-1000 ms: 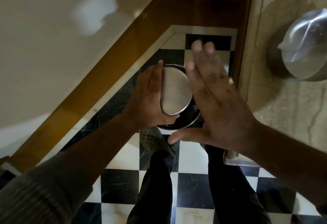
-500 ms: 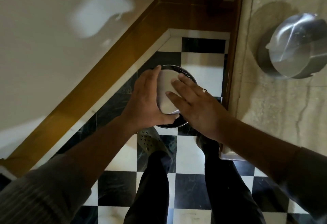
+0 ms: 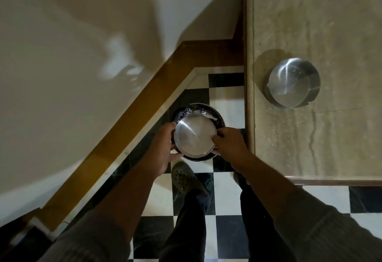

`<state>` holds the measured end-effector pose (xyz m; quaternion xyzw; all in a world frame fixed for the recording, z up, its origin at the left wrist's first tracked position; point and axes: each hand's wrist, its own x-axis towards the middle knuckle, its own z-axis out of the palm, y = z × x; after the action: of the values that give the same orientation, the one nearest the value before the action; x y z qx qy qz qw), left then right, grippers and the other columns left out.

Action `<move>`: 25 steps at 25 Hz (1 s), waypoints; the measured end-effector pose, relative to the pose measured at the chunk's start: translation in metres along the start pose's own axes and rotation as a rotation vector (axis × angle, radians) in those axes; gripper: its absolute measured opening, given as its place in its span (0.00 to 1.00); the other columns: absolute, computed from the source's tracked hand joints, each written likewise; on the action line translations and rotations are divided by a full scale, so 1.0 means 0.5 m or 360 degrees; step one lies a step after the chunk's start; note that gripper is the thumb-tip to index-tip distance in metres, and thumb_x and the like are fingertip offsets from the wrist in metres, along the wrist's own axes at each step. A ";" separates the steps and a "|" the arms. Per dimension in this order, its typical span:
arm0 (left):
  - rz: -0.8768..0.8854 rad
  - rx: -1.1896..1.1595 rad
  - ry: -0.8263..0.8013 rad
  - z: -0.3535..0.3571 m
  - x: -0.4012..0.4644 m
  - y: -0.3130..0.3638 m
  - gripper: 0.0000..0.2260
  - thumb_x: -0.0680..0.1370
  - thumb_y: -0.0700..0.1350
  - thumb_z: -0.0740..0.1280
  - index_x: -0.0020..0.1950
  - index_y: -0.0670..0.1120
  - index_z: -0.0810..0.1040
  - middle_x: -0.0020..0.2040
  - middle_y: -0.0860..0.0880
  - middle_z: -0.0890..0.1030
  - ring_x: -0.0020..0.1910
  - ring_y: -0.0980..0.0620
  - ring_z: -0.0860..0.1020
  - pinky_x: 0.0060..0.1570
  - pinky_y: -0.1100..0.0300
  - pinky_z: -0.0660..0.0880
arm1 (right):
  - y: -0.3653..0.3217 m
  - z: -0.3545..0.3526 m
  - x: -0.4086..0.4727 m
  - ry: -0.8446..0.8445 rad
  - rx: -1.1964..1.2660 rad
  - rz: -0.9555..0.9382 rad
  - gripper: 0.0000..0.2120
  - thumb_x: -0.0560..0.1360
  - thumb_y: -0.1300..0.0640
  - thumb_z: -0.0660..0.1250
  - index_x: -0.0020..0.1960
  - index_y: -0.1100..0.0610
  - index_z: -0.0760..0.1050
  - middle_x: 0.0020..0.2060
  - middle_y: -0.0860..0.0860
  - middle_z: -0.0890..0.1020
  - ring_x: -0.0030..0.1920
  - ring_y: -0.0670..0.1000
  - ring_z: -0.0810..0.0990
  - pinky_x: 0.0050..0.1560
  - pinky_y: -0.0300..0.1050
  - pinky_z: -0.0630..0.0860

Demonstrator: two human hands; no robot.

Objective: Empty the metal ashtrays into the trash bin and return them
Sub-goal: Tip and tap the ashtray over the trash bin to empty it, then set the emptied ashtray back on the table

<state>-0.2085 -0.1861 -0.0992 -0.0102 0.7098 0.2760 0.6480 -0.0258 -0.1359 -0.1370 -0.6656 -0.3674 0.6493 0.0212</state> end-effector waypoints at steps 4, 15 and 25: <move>0.0055 -0.0038 0.0038 0.031 -0.046 0.033 0.15 0.81 0.53 0.61 0.65 0.50 0.77 0.63 0.45 0.79 0.63 0.43 0.78 0.48 0.47 0.81 | -0.030 -0.020 -0.040 0.0167 -0.0015 -0.0034 0.09 0.78 0.64 0.63 0.54 0.66 0.80 0.51 0.63 0.83 0.47 0.60 0.84 0.49 0.60 0.85; 0.0373 0.0126 -0.0173 0.296 -0.172 0.145 0.16 0.82 0.53 0.62 0.67 0.49 0.78 0.65 0.43 0.79 0.63 0.43 0.79 0.56 0.46 0.83 | -0.113 -0.322 -0.142 0.0610 0.0046 -0.0263 0.11 0.78 0.61 0.63 0.48 0.64 0.82 0.44 0.61 0.85 0.43 0.58 0.86 0.45 0.56 0.86; 0.0447 0.0235 -0.0281 0.688 -0.191 0.161 0.12 0.82 0.41 0.61 0.45 0.55 0.79 0.47 0.52 0.79 0.48 0.56 0.77 0.55 0.55 0.76 | -0.054 -0.662 -0.085 0.0952 0.0267 -0.0159 0.10 0.76 0.62 0.64 0.45 0.65 0.82 0.41 0.60 0.84 0.42 0.58 0.85 0.40 0.50 0.85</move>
<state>0.0914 -0.0112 0.0169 0.1607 0.6629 0.3108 0.6619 0.2579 0.0103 -0.0360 -0.8040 -0.3222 0.4511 0.2151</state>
